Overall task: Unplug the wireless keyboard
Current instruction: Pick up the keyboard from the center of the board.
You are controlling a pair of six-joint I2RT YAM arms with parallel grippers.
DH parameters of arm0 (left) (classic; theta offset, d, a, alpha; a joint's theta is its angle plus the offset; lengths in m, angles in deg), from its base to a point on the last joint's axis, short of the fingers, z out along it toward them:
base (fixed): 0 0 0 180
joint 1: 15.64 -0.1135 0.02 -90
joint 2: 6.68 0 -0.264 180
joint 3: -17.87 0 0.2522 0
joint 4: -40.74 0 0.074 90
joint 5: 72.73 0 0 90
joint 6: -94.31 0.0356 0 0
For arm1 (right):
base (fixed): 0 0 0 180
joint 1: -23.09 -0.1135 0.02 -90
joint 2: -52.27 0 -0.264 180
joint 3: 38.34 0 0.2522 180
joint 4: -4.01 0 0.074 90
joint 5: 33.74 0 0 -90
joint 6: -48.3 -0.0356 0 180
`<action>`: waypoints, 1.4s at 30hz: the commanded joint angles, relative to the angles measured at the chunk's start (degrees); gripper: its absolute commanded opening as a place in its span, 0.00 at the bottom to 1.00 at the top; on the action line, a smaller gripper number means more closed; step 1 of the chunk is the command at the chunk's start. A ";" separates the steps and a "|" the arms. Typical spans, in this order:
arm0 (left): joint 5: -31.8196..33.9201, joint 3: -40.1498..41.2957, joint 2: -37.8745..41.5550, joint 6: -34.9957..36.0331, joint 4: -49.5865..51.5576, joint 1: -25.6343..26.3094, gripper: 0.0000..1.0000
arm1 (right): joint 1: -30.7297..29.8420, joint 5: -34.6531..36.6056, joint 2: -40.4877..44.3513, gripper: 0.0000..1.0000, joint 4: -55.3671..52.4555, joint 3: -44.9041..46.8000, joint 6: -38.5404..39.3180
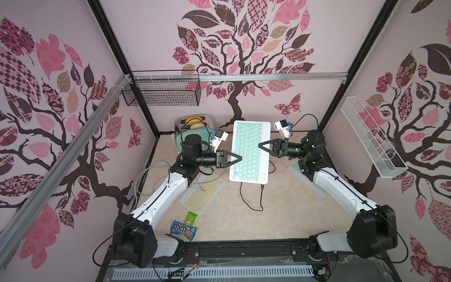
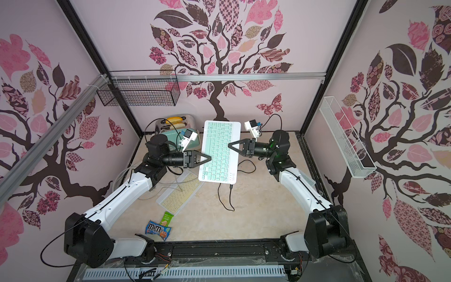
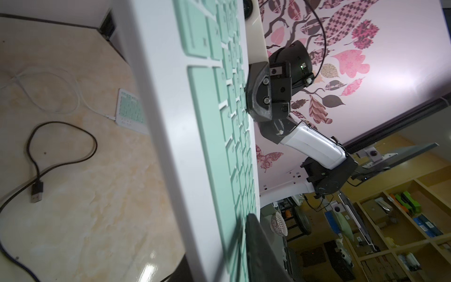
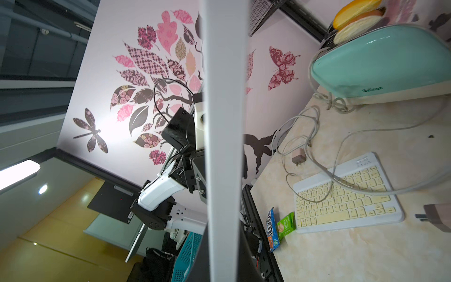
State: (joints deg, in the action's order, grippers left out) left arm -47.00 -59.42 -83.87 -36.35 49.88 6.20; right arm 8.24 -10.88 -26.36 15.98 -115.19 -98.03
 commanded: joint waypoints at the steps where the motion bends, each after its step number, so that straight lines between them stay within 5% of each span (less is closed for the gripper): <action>1: -1.15 -0.18 0.38 -0.63 -2.55 0.13 0.07 | 0.02 -1.25 -1.11 0.00 1.22 -3.59 0.97; 4: -0.78 -0.63 0.82 -1.80 -3.28 0.12 0.00 | 0.00 -0.92 -2.34 0.00 1.13 -4.47 0.71; 9: 3.80 -1.40 2.11 -2.14 -3.64 -0.05 0.00 | 0.22 2.89 -3.20 0.61 0.36 -4.08 0.84; 13: 10.41 -1.09 3.33 -3.22 -4.06 -1.00 0.00 | 0.94 5.20 -2.12 0.73 0.67 -1.12 1.75; 18: 17.65 -0.30 3.97 -7.43 -6.98 -3.07 0.00 | 2.37 7.03 0.96 0.73 0.38 5.53 3.45; 24: 20.59 -0.41 2.76 -11.71 -8.98 -3.89 0.00 | 2.17 5.35 1.95 0.59 2.36 12.69 2.78; 34: 21.40 -0.24 1.60 -14.94 -9.44 -4.18 0.00 | -0.85 6.91 -5.56 0.39 24.32 15.69 -13.87; 42: 23.80 -0.39 1.64 -13.91 -7.23 -4.61 0.00 | -1.23 7.97 -10.30 0.34 39.96 16.32 -25.63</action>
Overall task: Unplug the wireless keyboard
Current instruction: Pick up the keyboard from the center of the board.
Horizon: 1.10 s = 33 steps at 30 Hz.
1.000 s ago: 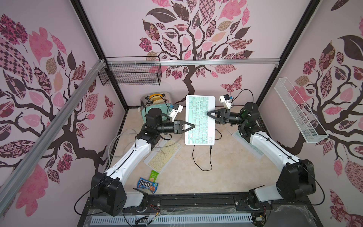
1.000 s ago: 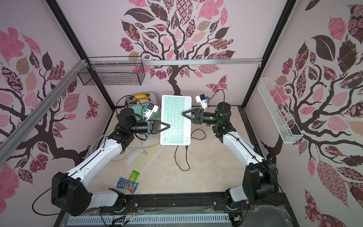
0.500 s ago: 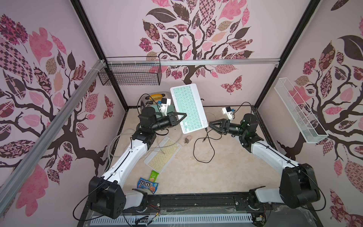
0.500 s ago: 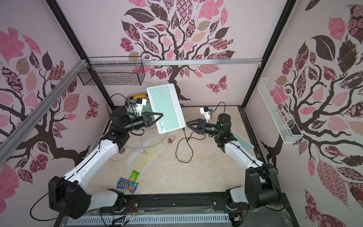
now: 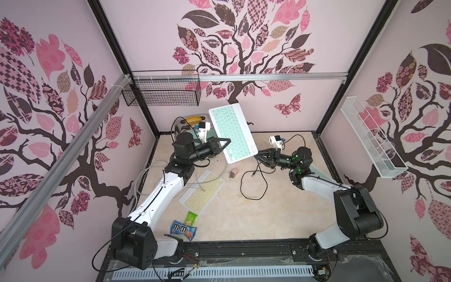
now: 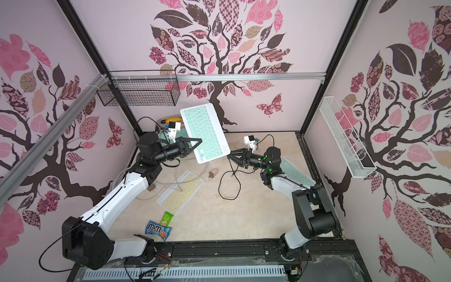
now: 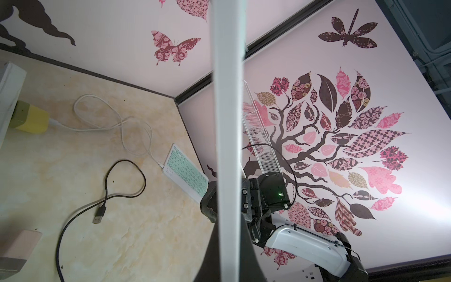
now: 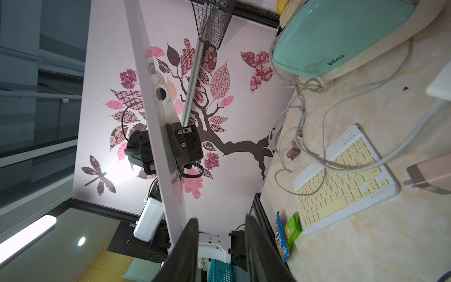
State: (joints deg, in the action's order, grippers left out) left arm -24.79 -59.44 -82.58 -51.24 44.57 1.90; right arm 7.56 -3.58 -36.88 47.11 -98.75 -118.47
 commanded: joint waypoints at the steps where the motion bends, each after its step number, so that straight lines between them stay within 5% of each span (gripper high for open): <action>1: 2.01 -0.43 0.33 1.12 -1.61 -0.42 0.00 | -0.48 0.64 0.49 0.34 8.18 0.11 -4.73; 12: 5.05 -0.26 0.67 0.57 -0.26 -1.68 0.00 | -0.72 1.08 6.32 0.53 -7.81 0.20 5.23; 24: 4.45 0.09 0.27 -1.66 -1.41 -1.81 0.00 | -2.16 1.98 5.90 0.49 -14.25 -1.64 9.06; 33: 3.25 -0.17 -0.20 -2.21 -1.04 -1.85 0.00 | -3.79 2.77 0.23 0.37 -2.79 -2.74 1.12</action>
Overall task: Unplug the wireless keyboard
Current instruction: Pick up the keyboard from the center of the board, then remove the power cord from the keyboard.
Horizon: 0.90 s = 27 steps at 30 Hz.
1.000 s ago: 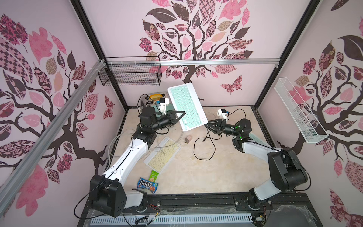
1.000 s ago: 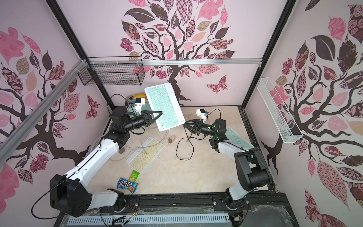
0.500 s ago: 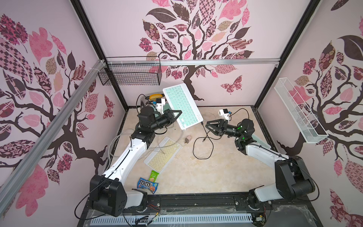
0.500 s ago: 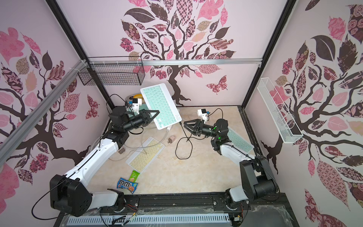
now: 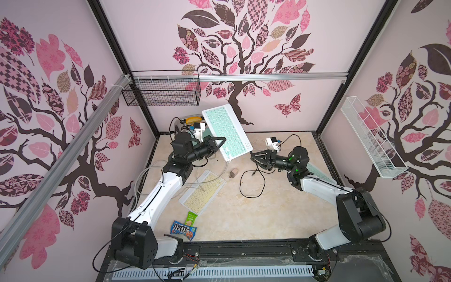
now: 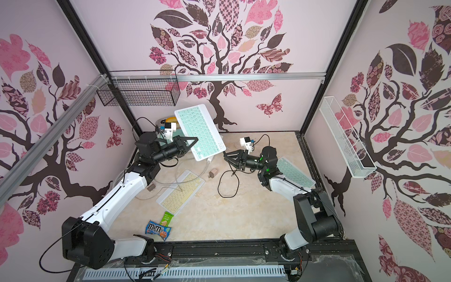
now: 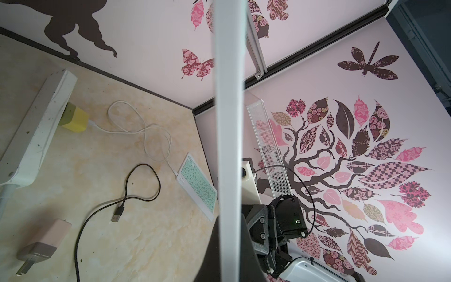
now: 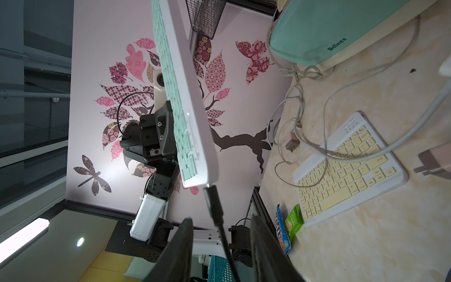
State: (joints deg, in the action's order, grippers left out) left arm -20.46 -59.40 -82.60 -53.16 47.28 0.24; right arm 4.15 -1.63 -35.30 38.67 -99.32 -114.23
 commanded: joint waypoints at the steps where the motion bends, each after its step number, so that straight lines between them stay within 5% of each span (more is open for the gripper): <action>1: -1.19 -0.30 -0.14 -0.44 -3.76 -0.22 0.00 | -0.36 0.92 -2.18 0.35 7.57 -2.37 -4.54; 27: 1.34 1.77 0.16 -2.88 -9.48 -0.93 0.00 | -0.38 0.32 -7.26 0.13 16.17 -5.10 -10.72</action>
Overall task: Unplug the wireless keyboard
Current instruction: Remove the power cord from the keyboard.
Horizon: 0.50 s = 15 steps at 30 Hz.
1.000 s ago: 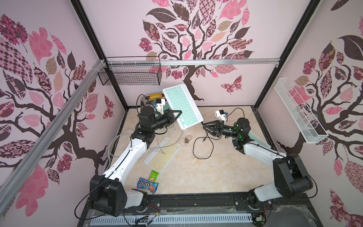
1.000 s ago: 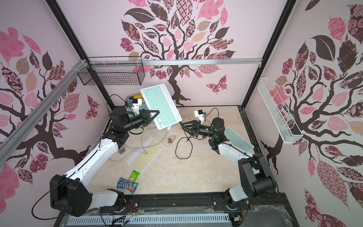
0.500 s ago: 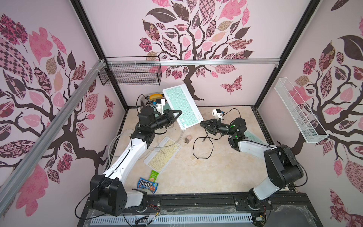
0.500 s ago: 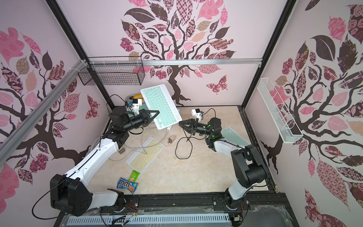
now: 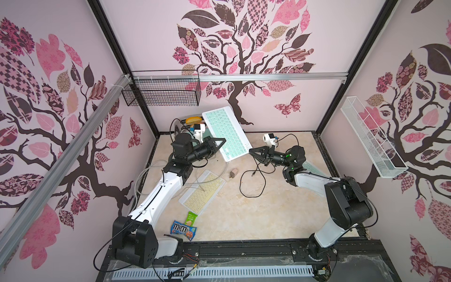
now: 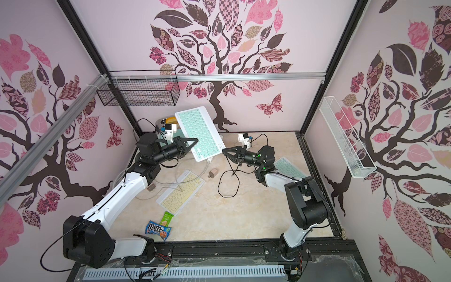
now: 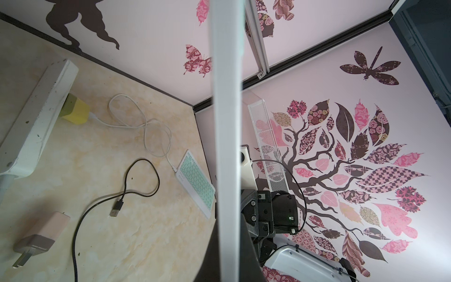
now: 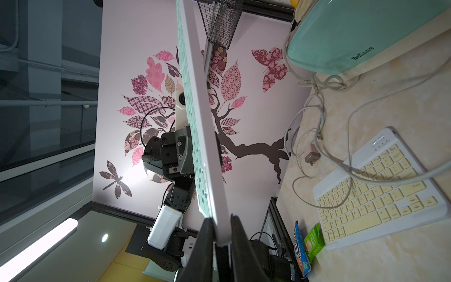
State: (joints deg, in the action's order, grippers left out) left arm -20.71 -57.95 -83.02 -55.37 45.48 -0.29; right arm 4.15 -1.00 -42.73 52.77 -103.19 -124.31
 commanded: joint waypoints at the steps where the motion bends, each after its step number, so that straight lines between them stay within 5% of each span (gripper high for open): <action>1: 2.37 0.97 0.77 -1.51 -8.87 -0.58 0.00 | -0.31 -0.39 0.23 0.10 2.03 -1.20 -0.66; 15: 13.46 6.69 1.03 -14.83 -27.49 -0.85 0.00 | -0.32 -0.23 -0.01 0.00 5.46 -0.76 -1.90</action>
State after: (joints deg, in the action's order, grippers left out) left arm -16.62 -50.04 -83.02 -67.21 29.14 -0.03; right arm 4.15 0.66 -42.73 56.18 -103.17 -126.32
